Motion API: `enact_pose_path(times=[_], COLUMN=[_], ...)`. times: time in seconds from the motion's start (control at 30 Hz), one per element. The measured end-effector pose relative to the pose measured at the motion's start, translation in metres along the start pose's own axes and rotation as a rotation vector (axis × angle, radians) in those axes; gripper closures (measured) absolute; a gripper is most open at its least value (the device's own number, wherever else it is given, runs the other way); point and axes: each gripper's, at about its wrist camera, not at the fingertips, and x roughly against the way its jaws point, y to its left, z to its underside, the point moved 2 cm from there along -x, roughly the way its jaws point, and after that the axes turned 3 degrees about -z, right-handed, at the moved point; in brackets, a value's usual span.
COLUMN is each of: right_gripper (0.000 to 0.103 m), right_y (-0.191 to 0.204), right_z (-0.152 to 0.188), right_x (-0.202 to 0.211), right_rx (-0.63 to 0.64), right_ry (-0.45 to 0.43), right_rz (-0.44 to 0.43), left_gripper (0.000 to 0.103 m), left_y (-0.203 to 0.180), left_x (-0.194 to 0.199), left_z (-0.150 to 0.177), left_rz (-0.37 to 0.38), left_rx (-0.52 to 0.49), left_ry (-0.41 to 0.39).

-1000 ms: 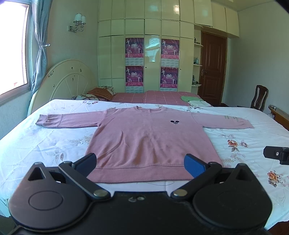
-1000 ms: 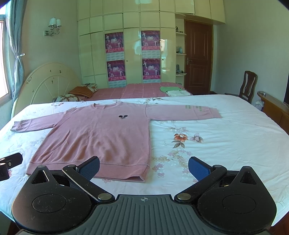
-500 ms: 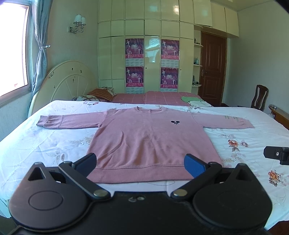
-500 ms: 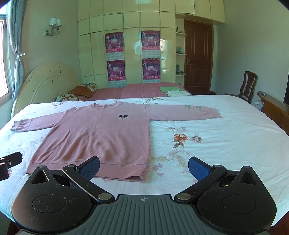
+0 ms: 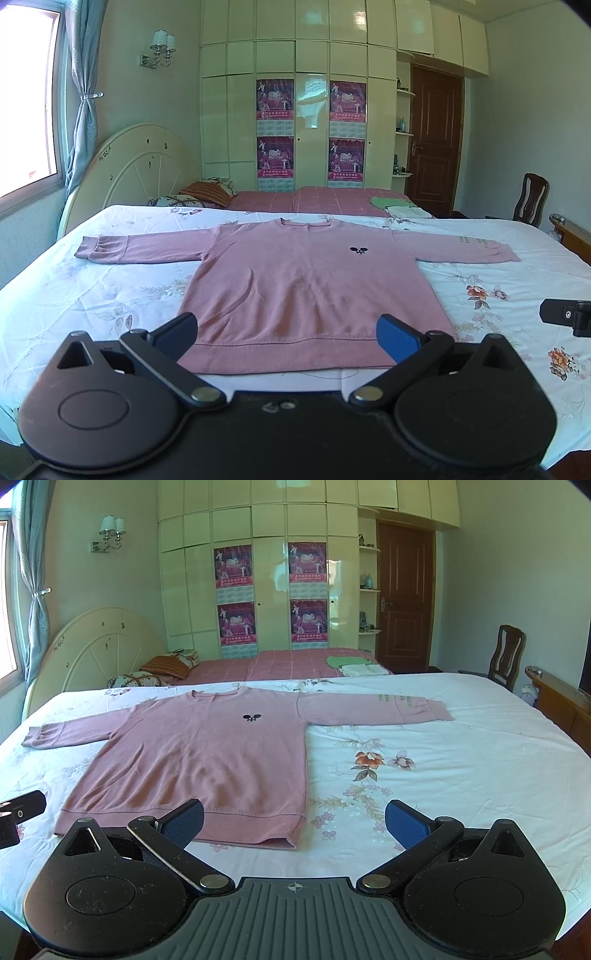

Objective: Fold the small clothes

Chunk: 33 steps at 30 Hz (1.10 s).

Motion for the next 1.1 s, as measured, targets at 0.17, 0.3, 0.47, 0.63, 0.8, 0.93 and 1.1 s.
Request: enact_pose_path(times=[0.17,0.3,0.47,0.63,0.8,0.93,1.1], right_gripper=[0.000,0.000,0.000,0.000,0.000,0.000,0.000], right_y=[0.000,0.002,0.005,0.006,0.006,0.005,0.005], right_z=[0.000,0.000,0.000,-0.001,-0.001,-0.001,-0.001], right_x=[0.000,0.000,-0.003,-0.006,-0.008,-0.009,-0.013], right_rx=[0.001,0.008,0.018,0.027,0.032,0.034,0.038], right_ry=[0.001,0.001,0.007,0.013,0.017,0.020,0.027], right_rz=[0.000,0.005,0.004,0.010,0.011,0.009,0.002], left_gripper=[0.000,0.000,0.000,0.000,0.000,0.000,0.000], left_y=[0.000,0.001,0.005,0.004,0.004,0.005,0.003], left_x=[0.001,0.000,-0.003,-0.005,-0.007,-0.008,-0.010], left_z=[0.000,0.001,0.002,0.003,0.003,0.003,0.004], left_rz=[-0.002,-0.004,-0.004,-0.017,-0.021,-0.022,-0.050], left_rx=[0.002,-0.003,0.001,-0.022,-0.019,-0.016,-0.001], left_ry=[-0.002,0.005,0.008,0.003,0.007,0.013,0.018])
